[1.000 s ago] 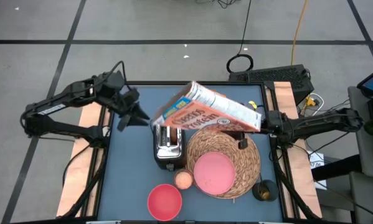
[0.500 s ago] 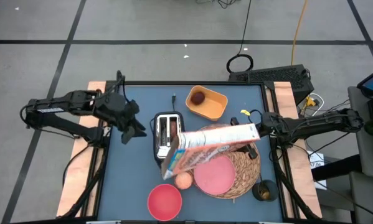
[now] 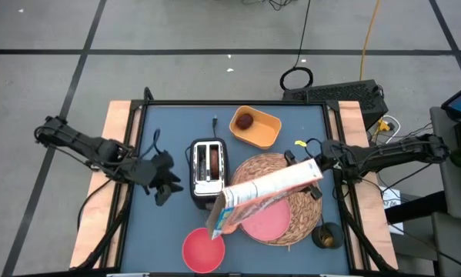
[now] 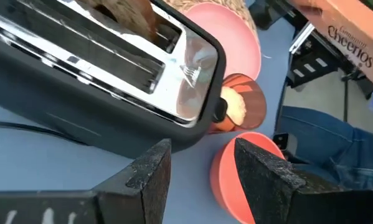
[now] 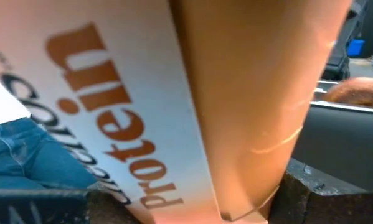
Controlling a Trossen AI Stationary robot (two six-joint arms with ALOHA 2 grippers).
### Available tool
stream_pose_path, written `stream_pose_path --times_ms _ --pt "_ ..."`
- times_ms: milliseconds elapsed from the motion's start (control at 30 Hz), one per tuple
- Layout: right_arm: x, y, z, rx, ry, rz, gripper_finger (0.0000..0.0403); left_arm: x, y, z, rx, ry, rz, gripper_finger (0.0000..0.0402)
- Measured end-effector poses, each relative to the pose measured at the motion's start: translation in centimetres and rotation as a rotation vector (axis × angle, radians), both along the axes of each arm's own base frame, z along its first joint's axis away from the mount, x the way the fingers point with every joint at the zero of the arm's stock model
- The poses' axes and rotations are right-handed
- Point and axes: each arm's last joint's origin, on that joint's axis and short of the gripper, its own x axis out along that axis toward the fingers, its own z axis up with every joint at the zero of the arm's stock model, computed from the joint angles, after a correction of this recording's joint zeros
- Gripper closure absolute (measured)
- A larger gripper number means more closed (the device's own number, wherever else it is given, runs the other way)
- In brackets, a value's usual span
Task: Arrange a breakfast setting
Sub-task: Pour the cereal into the orange bowl
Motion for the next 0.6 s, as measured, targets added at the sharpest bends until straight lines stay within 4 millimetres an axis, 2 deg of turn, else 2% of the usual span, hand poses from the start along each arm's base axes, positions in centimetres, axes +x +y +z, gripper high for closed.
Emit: stream_pose_path --times_ms 167,367,600 --pt "0.2 0.2 1.0 -0.042 -0.005 0.016 0.0202 -0.3 -0.7 -0.6 -0.023 0.012 0.024 0.0220" --pt "0.7 0.2 3.1 -0.099 0.031 0.023 0.0202 -0.5 -1.2 -0.6 0.005 -0.011 0.036 0.0220" --pt "1.9 0.3 5.2 -0.138 0.086 0.033 0.0202 -0.6 -1.4 -0.5 0.010 -0.023 0.043 0.0220"
